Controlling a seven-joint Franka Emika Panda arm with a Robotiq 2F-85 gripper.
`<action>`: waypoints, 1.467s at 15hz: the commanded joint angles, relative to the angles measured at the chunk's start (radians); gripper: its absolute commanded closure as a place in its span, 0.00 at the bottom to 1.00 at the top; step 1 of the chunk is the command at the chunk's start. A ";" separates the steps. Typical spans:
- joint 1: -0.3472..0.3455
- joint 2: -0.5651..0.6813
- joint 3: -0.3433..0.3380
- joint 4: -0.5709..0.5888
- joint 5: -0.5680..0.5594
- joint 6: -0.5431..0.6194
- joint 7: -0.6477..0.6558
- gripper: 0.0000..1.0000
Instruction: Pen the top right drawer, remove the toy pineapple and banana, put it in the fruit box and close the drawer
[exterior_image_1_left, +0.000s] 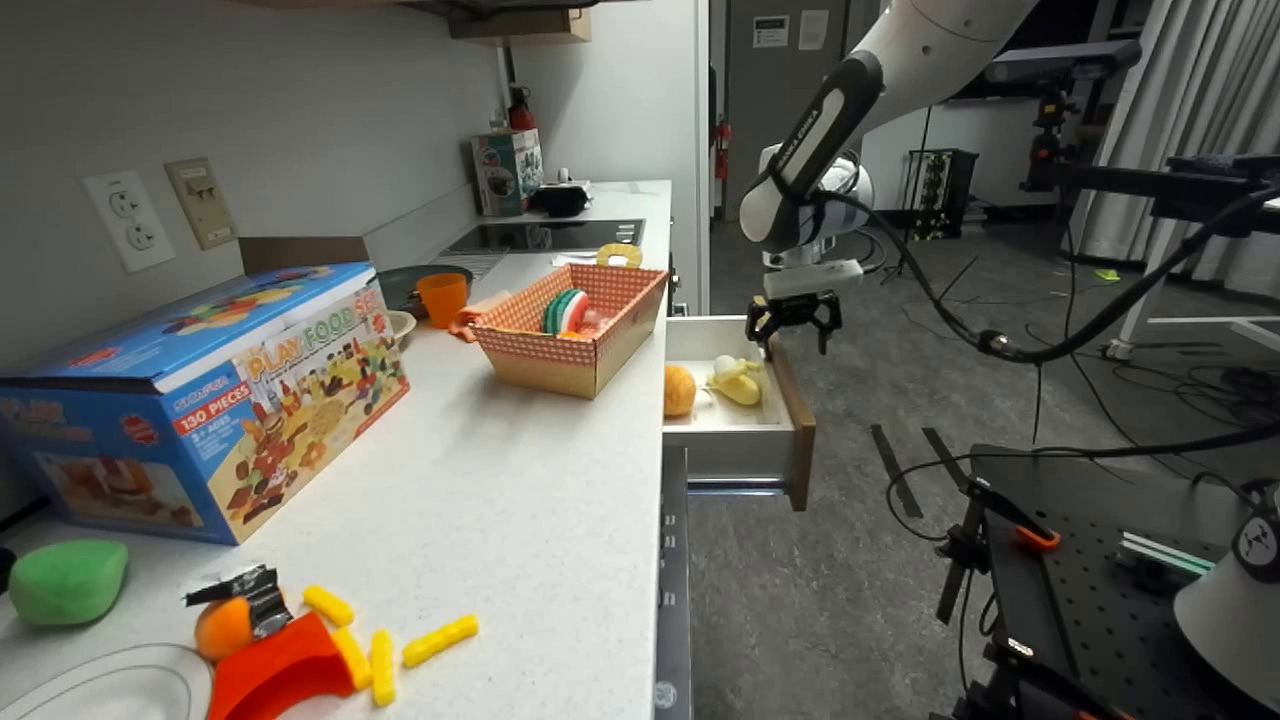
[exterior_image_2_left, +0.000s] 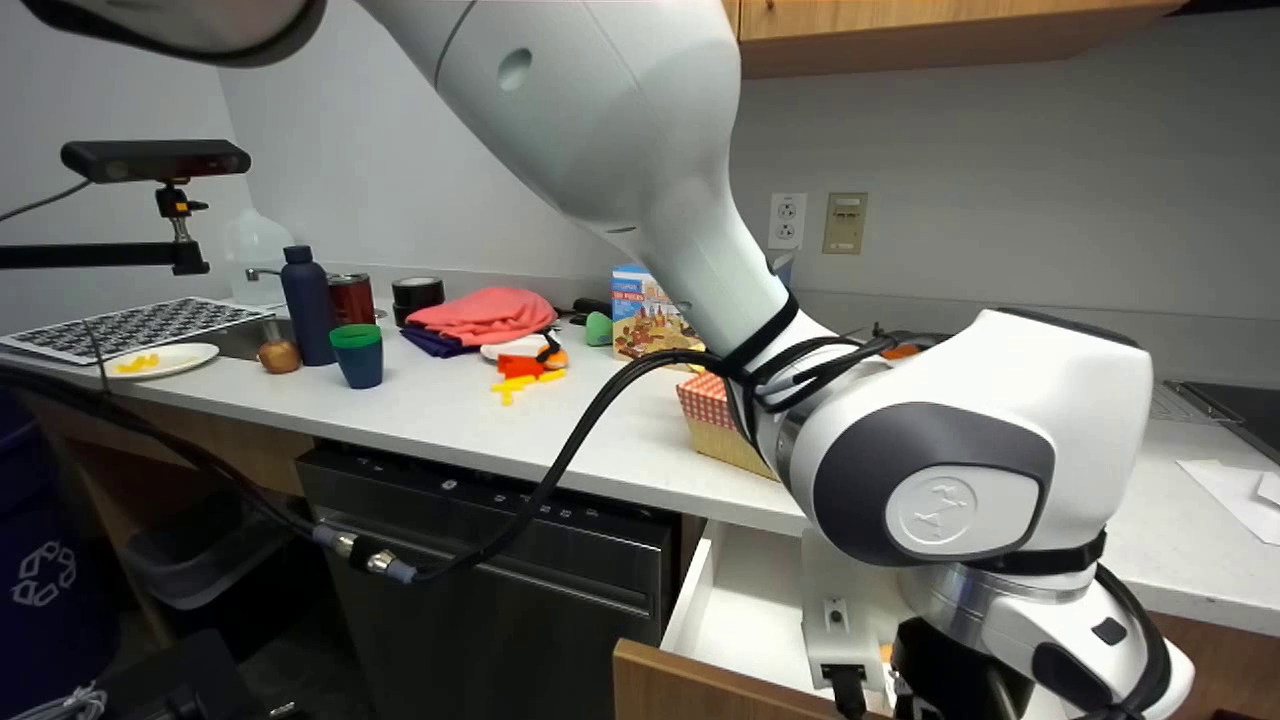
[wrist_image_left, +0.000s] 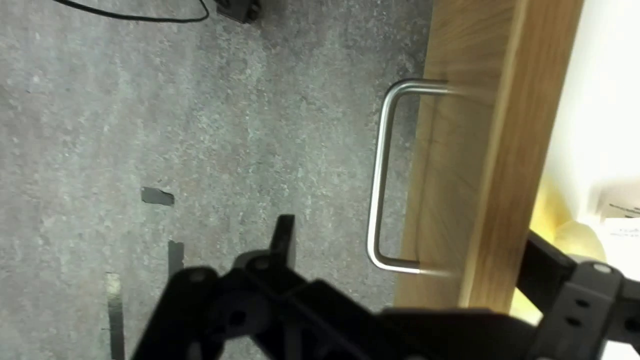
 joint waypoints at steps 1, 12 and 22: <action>0.008 0.030 -0.057 0.008 -0.079 -0.104 0.072 0.00; 0.054 -0.052 -0.159 -0.056 -0.291 -0.141 0.169 0.00; 0.108 -0.242 -0.062 -0.049 -0.421 0.010 0.143 0.00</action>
